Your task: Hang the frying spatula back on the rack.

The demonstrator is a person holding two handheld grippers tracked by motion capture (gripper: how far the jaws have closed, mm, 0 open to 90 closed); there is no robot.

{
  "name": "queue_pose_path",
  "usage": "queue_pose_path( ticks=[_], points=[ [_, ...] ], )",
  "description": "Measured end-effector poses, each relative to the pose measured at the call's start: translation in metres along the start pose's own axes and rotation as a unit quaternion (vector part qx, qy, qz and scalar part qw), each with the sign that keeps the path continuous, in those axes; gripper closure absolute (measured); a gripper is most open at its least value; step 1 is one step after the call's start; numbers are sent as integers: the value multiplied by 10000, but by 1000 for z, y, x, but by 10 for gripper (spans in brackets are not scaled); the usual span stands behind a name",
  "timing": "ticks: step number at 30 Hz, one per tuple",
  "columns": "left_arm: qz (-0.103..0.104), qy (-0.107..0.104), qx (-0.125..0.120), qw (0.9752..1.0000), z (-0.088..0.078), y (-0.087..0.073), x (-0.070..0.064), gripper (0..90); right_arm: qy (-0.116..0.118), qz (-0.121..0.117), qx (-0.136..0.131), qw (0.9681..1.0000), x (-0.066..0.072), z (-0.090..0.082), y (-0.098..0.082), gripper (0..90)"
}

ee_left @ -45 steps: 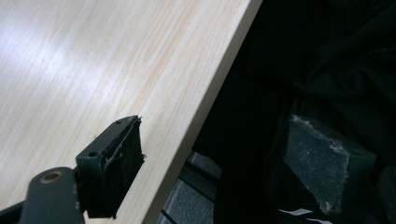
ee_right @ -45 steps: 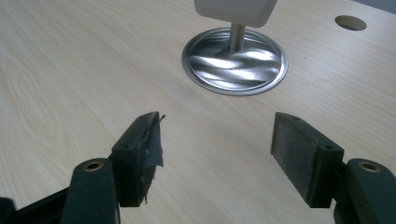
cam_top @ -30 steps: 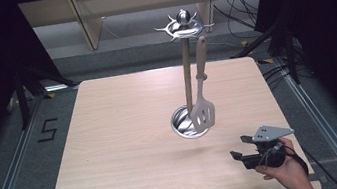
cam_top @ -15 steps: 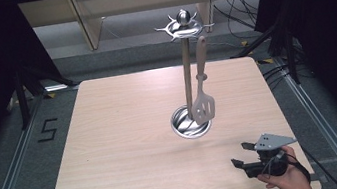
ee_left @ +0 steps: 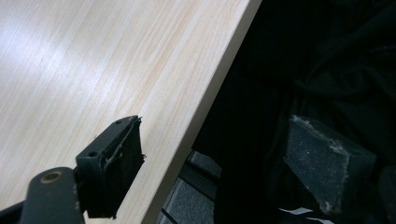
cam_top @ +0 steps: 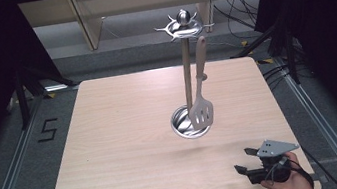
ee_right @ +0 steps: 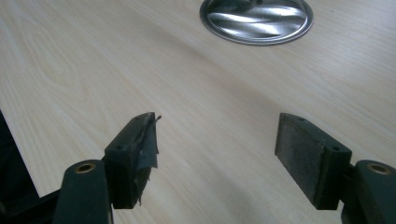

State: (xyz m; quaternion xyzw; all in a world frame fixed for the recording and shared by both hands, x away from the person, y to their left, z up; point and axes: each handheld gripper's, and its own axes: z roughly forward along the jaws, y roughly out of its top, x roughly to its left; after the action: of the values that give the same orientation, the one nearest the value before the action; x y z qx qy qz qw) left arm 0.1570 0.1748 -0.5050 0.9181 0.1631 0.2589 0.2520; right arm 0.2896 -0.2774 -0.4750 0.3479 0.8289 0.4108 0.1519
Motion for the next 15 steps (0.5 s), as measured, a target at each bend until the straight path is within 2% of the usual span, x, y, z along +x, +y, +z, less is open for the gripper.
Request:
queue_pose_path(
  ticks=[2, 5, 9, 10, 11, 13, 15],
  points=[
    [-20, -35, -21, 10000, 0, 0, -1, 182, 43, 87, 45, 9999, 2, -1, -1, 300],
    [-26, -42, -29, 10000, 1, 0, -1, 182, 126, 13, -21, 9999, 1, -1, -3, 289],
    [-20, -43, -22, 10000, 0, 0, -1, 182, 43, -12, -1, 10000, 2, -1, -5, 289],
    [-22, -37, -26, 10000, 0, 0, -1, 182, 66, 3, 3, 10000, 3, -1, -5, 289],
    [-25, -36, -28, 10000, 0, 0, -1, 182, 126, 116, 17, 9999, 6, -1, -6, 289],
    [-31, -45, -36, 10000, 1, 0, -1, 182, 87, -19, -1, 10000, 5, -1, -5, 289],
    [-23, -29, -26, 10000, 0, 0, -1, 182, 99, 12, 23, 9999, 6, -2, -6, 288]
  ],
)
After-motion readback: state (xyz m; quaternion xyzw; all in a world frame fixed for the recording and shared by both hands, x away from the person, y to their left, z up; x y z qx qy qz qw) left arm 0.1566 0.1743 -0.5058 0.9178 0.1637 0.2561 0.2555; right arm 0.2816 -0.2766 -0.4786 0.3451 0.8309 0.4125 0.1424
